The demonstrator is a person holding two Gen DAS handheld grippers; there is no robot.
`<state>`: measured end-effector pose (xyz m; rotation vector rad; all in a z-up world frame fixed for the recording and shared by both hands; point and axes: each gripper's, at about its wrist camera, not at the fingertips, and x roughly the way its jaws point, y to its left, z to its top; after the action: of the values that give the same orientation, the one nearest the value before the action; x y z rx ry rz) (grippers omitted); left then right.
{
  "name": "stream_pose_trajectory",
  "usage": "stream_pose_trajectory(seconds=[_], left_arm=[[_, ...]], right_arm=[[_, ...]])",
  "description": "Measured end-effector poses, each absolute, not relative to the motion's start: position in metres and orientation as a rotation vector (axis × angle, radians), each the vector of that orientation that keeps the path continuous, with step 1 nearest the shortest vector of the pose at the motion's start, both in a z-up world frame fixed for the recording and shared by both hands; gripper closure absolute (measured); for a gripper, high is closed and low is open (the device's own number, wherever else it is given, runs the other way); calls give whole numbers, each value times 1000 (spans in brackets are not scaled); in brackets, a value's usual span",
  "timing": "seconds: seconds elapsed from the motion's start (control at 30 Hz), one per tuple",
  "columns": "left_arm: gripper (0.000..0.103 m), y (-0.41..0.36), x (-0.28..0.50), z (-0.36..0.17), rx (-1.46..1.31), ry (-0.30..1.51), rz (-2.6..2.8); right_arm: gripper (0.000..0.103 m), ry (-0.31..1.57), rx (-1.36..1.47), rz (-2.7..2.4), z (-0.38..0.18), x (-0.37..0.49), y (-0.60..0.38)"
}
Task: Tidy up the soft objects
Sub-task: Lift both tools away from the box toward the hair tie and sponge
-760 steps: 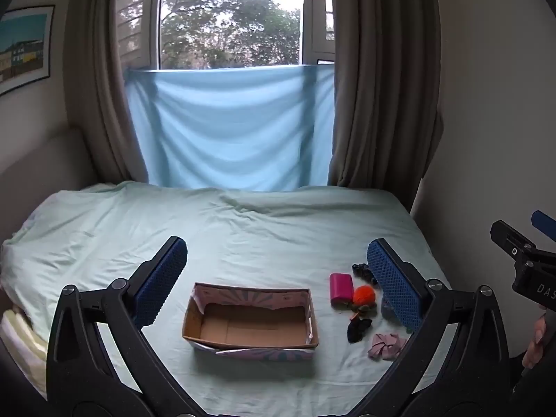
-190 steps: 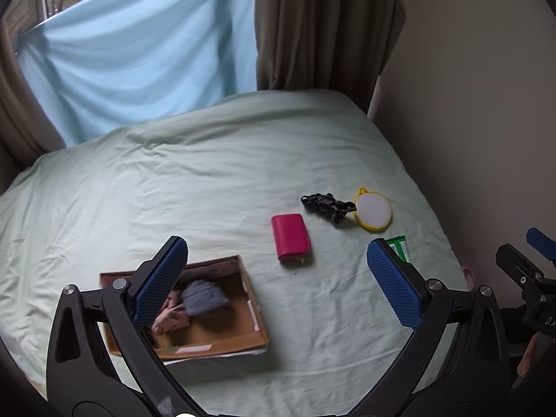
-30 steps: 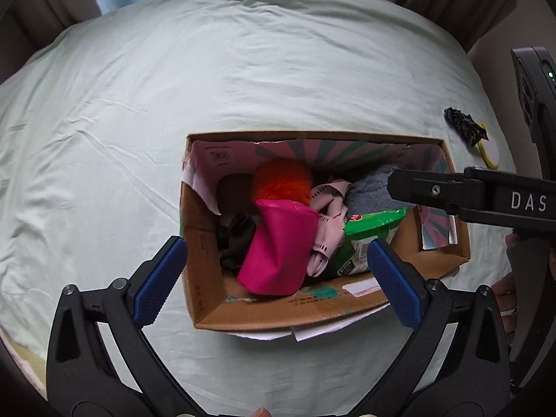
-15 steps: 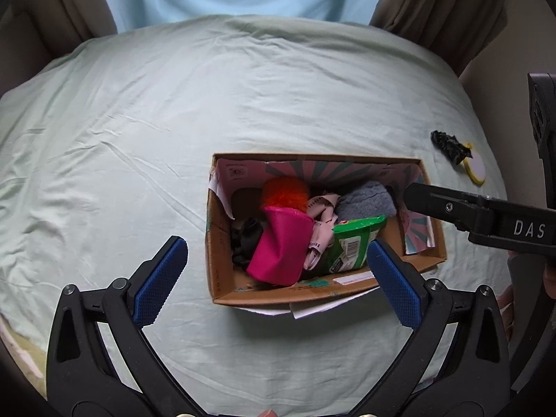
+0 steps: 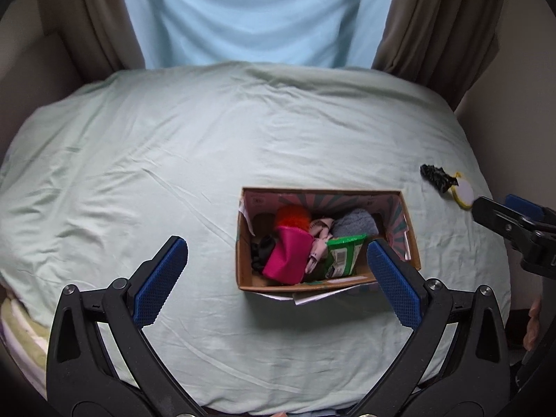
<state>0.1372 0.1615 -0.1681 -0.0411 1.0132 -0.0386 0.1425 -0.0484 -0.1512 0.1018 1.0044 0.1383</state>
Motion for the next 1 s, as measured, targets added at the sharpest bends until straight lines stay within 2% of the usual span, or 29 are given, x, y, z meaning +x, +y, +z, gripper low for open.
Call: stream_pose_trajectory(seconds=[0.33,0.5,1.0], left_arm=[[0,145,105,-101,-24,875,9],[0,117,91,-81,-44,833,33],[0,-50,140,-88,0,837,-112]], right_arm=[[0,813,94,49,-90,85,-104],[0,765,111,29,-80,71,-146],[0,786,114,-27,-99,108,-295]])
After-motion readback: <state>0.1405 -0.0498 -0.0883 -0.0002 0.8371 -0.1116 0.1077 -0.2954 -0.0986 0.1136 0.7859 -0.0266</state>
